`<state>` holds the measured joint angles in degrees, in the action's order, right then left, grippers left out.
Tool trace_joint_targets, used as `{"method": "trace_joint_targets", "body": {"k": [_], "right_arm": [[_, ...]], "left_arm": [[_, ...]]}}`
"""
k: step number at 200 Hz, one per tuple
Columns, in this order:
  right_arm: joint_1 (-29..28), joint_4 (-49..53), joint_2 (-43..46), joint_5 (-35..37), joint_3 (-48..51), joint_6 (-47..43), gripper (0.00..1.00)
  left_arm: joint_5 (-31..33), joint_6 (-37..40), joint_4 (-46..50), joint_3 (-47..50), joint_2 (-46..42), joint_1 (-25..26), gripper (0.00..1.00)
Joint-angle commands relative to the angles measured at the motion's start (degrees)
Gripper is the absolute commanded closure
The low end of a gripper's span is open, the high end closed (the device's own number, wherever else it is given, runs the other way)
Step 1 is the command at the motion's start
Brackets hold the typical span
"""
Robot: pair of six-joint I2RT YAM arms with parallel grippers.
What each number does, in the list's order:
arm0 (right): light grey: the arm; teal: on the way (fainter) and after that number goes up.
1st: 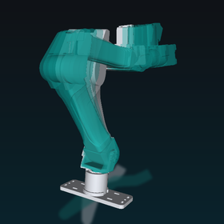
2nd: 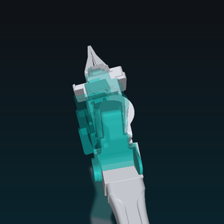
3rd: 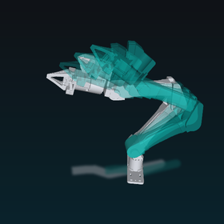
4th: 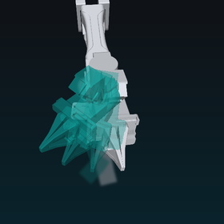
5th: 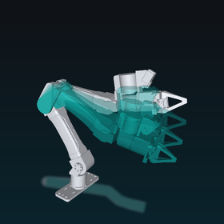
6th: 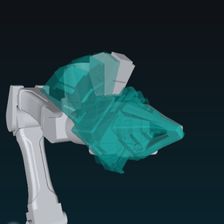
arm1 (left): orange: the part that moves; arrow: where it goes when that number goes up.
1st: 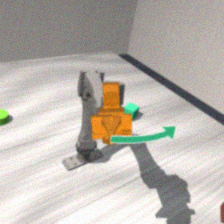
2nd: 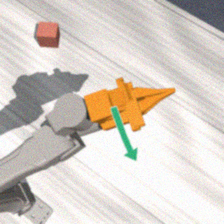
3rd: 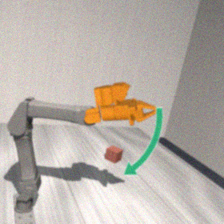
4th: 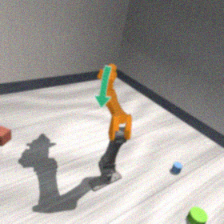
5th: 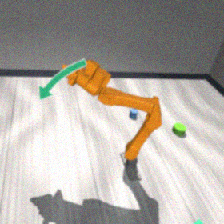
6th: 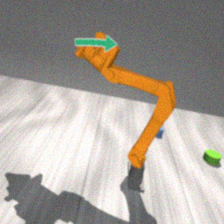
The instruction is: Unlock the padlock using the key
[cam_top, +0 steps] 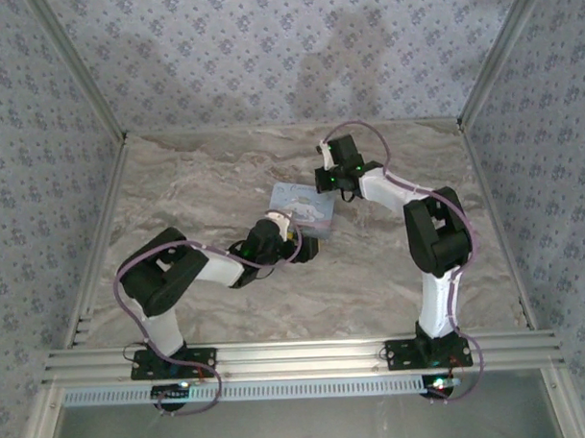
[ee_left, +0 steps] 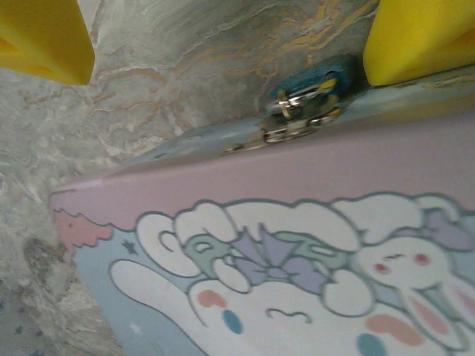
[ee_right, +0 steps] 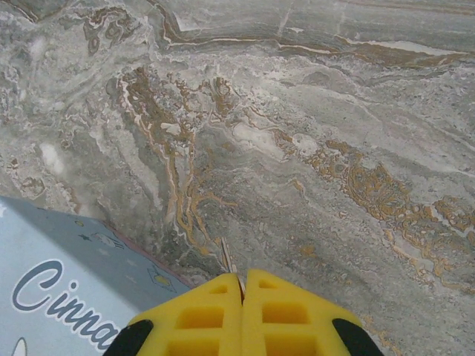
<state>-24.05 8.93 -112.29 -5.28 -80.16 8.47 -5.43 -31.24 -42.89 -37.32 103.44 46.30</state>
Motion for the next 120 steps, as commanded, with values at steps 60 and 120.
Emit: {"method": "trace_joint_targets", "body": {"k": [60, 120], "right_arm": [[-1.2, 0.2, -1.9, 1.0, 1.2, -0.9, 1.00], [-1.6, -0.3, -1.5, 0.9, 2.1, -0.7, 1.00]], "left_arm": [[-11.1, 2.4, -8.1, -1.0, 3.0, -0.6, 0.20], [-11.4, -0.7, -14.4, -0.5, 6.0, -1.4, 0.20]]}}
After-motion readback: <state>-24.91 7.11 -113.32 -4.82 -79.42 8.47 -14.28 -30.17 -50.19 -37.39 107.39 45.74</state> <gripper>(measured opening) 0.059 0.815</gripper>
